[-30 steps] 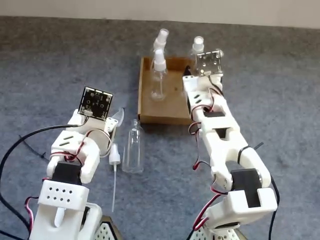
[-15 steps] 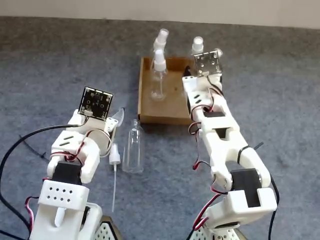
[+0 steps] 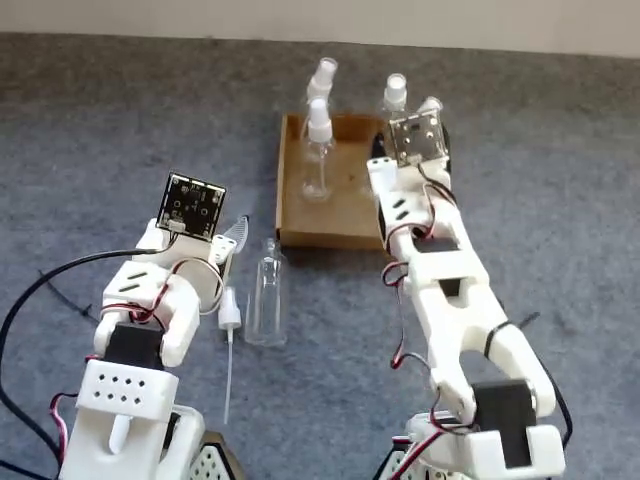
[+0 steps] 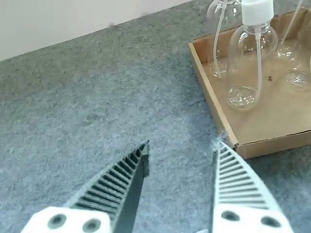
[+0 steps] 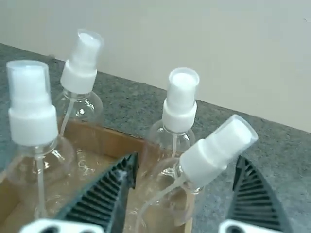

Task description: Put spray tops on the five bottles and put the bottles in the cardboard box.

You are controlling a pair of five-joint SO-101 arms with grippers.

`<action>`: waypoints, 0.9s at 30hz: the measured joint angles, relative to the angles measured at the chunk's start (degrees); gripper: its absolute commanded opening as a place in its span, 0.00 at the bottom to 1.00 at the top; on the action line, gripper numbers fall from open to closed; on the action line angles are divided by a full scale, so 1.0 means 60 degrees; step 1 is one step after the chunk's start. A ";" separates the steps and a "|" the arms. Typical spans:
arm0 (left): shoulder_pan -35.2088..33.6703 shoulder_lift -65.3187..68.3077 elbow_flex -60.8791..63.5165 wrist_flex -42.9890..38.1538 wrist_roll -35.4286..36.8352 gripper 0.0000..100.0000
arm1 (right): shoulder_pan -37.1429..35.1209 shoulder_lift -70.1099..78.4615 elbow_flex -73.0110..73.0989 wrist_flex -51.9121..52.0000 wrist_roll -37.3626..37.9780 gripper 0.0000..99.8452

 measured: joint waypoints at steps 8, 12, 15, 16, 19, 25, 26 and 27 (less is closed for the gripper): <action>0.0000 0.0000 0.0000 0.0000 0.0000 0.19 | 0.0000 -0.1451 0.0689 0.0161 0.0000 0.25; 0.0000 0.0000 0.0000 0.0000 0.0000 0.19 | 0.0000 -0.2505 0.0689 0.1626 0.0000 0.25; 0.0000 0.0000 0.0000 0.0000 0.0000 0.19 | 0.0000 -0.3092 0.0689 0.2447 0.0000 0.25; 0.0000 0.0000 0.0000 0.0000 0.0000 0.19 | 0.0000 -0.3267 0.0689 0.2564 0.0000 0.25; 0.0000 0.0000 0.0000 0.0000 0.0000 0.19 | 0.0000 -0.3692 0.0689 0.2769 0.0000 0.25; 0.0000 0.0000 0.0000 0.0000 0.0000 0.19 | 0.0308 -0.3868 0.0689 0.4176 -0.0249 0.25; 0.0000 0.0000 0.0000 0.0000 0.0000 0.19 | 0.0293 -0.3868 0.0689 0.4381 -0.0440 0.25; 0.0000 0.0000 0.0000 0.0000 0.0000 0.19 | 0.0264 -0.3868 0.0689 0.4630 -0.0630 0.25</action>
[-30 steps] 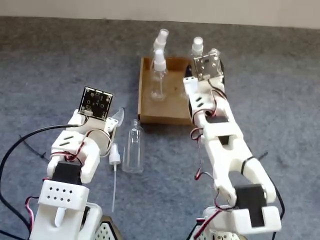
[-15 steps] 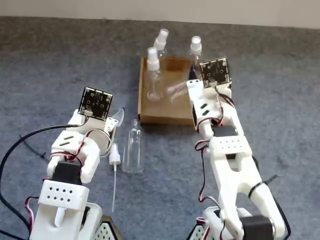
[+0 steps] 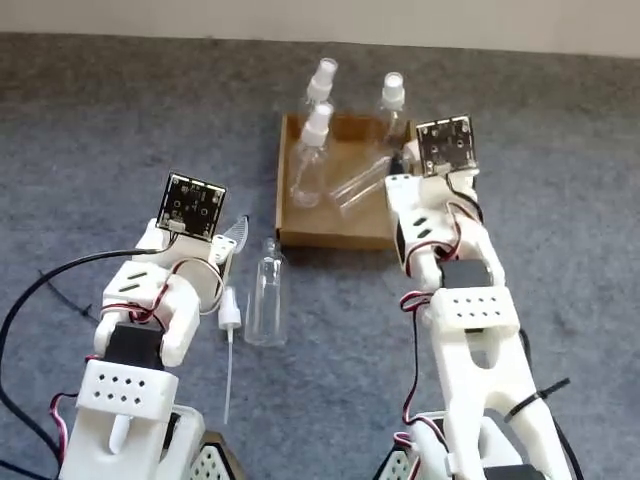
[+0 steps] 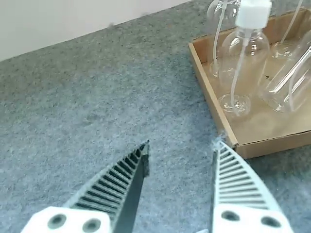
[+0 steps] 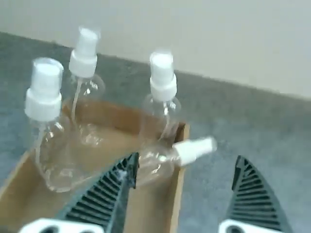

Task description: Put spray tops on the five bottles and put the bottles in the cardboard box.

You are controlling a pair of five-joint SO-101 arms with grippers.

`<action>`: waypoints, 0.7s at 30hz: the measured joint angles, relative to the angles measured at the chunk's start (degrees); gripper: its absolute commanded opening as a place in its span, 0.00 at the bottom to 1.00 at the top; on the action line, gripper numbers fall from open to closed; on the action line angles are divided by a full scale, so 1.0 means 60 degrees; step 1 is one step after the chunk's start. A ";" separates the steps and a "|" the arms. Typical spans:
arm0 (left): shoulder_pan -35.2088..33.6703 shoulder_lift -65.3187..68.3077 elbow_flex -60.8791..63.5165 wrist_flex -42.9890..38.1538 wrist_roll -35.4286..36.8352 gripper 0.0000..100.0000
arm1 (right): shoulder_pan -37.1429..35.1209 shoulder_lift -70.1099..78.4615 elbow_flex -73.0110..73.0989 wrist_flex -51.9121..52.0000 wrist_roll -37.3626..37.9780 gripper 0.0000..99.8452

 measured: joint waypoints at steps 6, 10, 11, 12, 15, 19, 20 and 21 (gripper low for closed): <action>0.0000 0.0000 0.0000 0.0000 0.0000 0.19 | -0.0073 0.0645 -0.1465 0.2623 -0.1978 0.25; 0.0000 0.0000 0.0000 0.0000 0.0000 0.19 | -0.0322 0.2271 -0.3179 0.4044 -0.3165 0.25; 0.0000 0.0000 0.0000 0.0000 0.0000 0.19 | -0.0337 0.2769 -0.3648 0.4322 -0.3473 0.25; 0.0000 0.0000 0.0000 0.0000 0.0000 0.19 | -0.0337 0.3297 -0.4117 0.4557 -0.3766 0.25; 0.0000 0.0000 0.0000 0.0000 0.0000 0.19 | -0.0484 0.4601 -0.5465 0.5084 -0.4527 0.25; 0.0000 0.0000 0.0000 0.0000 0.0000 0.19 | -0.0806 0.5905 -0.6696 0.5201 -0.5612 0.25; 0.0000 0.0000 0.0000 0.0000 0.0000 0.19 | -0.0864 0.6198 -0.6901 0.5201 -0.5861 0.25; 0.0000 0.0000 0.0000 0.0000 0.0000 0.19 | -0.0894 0.6447 -0.7033 0.5187 -0.6066 0.25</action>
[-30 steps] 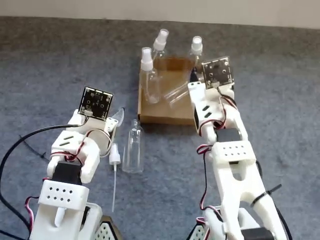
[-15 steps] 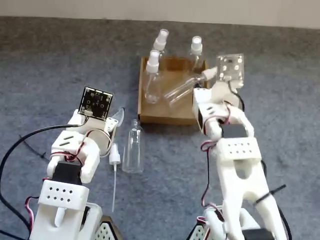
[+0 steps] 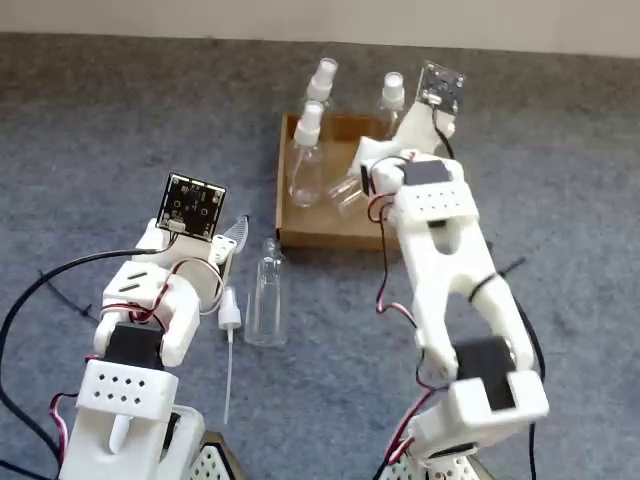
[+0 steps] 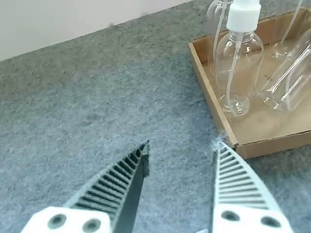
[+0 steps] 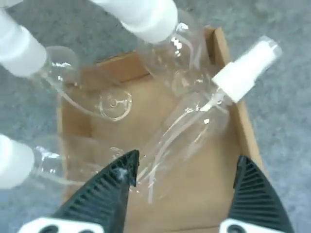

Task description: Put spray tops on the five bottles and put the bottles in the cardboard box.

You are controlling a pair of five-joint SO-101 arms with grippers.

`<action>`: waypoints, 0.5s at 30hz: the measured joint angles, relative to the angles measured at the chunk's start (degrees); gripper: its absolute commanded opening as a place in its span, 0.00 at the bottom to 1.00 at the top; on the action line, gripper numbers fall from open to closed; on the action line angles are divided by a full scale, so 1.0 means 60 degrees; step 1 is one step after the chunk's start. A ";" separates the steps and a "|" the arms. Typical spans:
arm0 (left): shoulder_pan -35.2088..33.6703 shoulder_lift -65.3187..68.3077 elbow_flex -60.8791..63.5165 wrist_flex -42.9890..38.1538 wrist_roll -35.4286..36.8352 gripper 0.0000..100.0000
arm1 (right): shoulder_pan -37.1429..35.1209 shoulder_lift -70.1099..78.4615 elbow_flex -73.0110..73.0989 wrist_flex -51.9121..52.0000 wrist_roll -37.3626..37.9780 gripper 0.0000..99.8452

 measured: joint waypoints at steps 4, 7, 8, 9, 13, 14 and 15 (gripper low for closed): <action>0.0000 0.0000 0.0000 0.0000 0.0000 0.19 | -0.0132 0.0762 -0.0147 -0.0234 -0.0586 0.25; 0.0000 0.0000 0.0000 0.0000 0.0000 0.19 | -0.0161 0.1201 -0.0161 -0.0557 -0.0879 0.25; 0.0000 0.0000 0.0000 0.0000 0.0000 0.19 | -0.0147 0.1304 -0.0161 -0.0659 -0.0938 0.25; 0.0000 0.0000 0.0000 0.0000 0.0000 0.19 | -0.0147 0.1363 -0.0161 -0.0762 -0.0967 0.25; 0.0000 0.0000 0.0000 0.0000 0.0000 0.19 | -0.0147 0.1553 -0.0161 -0.1304 -0.0982 0.25; 0.0000 0.0000 0.0000 0.0000 0.0000 0.19 | -0.0147 0.1553 -0.0161 -0.1465 -0.0982 0.25; 0.0000 0.0000 0.0000 0.0000 0.0000 0.19 | -0.0147 0.1553 -0.0161 -0.1582 -0.0982 0.25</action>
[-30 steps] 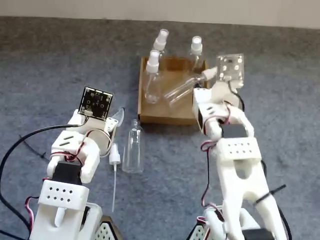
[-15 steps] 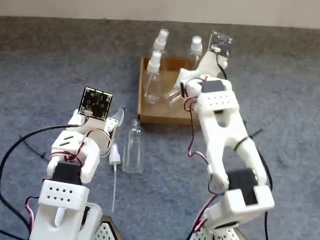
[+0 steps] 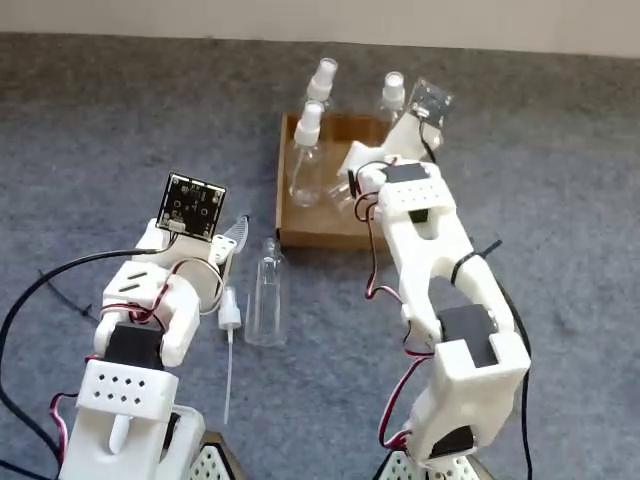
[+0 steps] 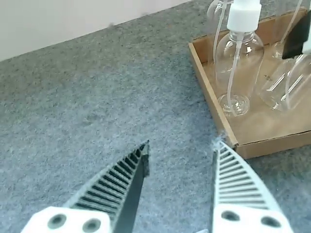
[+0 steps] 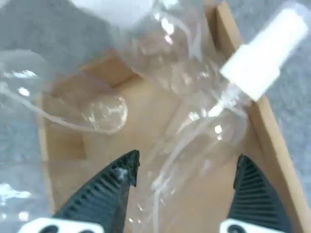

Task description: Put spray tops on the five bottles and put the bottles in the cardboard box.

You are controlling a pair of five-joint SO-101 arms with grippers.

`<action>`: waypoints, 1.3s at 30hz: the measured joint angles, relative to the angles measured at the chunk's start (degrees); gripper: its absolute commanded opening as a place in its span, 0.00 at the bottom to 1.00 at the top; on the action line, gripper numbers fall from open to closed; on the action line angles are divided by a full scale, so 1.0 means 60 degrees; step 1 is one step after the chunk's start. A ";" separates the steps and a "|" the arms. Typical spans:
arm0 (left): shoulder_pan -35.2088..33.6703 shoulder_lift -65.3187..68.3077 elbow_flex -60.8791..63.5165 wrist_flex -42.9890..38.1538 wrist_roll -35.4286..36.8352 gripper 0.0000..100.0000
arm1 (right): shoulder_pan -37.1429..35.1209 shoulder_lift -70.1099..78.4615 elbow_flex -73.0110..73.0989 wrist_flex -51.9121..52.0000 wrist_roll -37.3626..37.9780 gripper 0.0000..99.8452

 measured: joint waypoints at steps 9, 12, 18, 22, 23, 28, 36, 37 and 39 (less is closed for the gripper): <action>0.0000 0.0000 0.0000 0.0000 0.0000 0.19 | 0.0000 0.0000 0.0000 -0.0234 0.0000 0.25; 0.0000 0.0000 0.0000 0.0000 0.0000 0.19 | 0.0000 0.0000 0.0000 -0.0249 0.0000 0.25; 0.0000 0.0000 0.0000 0.0000 0.0000 0.19 | 0.0000 0.0000 0.0000 -0.0249 0.0000 0.25; 0.0000 0.0000 0.0000 0.0000 0.0000 0.19 | 0.0000 0.0000 0.0000 -0.0249 0.0000 0.25; 0.0000 0.0000 0.0000 0.0000 0.0000 0.19 | 0.0000 0.0000 0.0000 -0.0249 0.0000 0.25; 0.0000 0.0000 0.0000 0.0000 0.0000 0.19 | 0.0000 0.0000 0.0000 -0.0249 0.0000 0.25; 0.0000 0.0000 0.0000 0.0000 0.0000 0.19 | 0.0015 0.0000 0.0000 -0.0249 0.0000 0.25; 0.0000 0.0000 0.0000 0.0000 0.0000 0.19 | 0.0015 0.0000 0.0000 -0.0249 0.0000 0.25; 0.0000 0.0000 0.0000 0.0000 0.0000 0.19 | 0.0015 0.0190 0.0000 -0.0249 0.0000 0.25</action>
